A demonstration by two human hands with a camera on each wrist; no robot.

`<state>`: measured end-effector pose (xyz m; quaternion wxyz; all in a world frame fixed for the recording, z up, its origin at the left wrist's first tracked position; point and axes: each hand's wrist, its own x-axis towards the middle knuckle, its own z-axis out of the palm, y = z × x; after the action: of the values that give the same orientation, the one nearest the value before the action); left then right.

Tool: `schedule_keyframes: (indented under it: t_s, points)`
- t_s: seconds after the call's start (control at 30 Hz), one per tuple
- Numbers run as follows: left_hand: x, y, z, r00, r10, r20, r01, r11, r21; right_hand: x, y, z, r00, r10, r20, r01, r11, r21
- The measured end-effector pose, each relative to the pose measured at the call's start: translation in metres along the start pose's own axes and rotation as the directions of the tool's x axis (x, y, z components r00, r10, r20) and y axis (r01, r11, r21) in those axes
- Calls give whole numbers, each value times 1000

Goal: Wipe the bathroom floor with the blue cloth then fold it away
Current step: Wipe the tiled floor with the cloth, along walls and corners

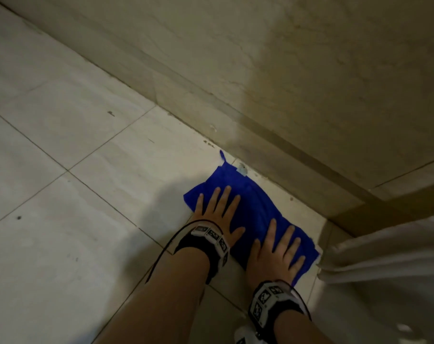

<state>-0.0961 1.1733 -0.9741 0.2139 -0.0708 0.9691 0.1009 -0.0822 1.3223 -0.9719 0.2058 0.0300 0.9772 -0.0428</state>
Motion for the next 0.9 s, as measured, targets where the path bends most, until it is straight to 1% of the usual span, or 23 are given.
schedule_keyframes:
  t_s: [0.2, 0.3, 0.4, 0.6, 0.77, 0.9]
  points:
    - [-65, -27, 21, 1000, -23, 15, 23, 1000, -17, -66, -8, 33, 997, -29, -67, 25, 998, -64]
    - [-87, -36, 29, 999, -24, 21, 25, 1000, -19, -80, -5, 40, 999, -18, -30, 14, 993, -115]
    - [-100, -36, 33, 999, -42, 33, 43, 999, -29, -84, -4, 35, 1000, -26, 11, 28, 990, -137]
    - [-106, -26, 41, 996, -81, 45, 82, 996, -23, -85, -6, 27, 999, -5, 37, 10, 992, -129]
    - [-99, -23, 40, 998, -65, 16, 66, 998, -13, -80, -5, 26, 999, -4, 47, 9, 995, -97]
    - [-81, -13, 32, 999, -46, 2, 46, 999, -24, -63, -1, 20, 998, -18, 55, 20, 999, -35]
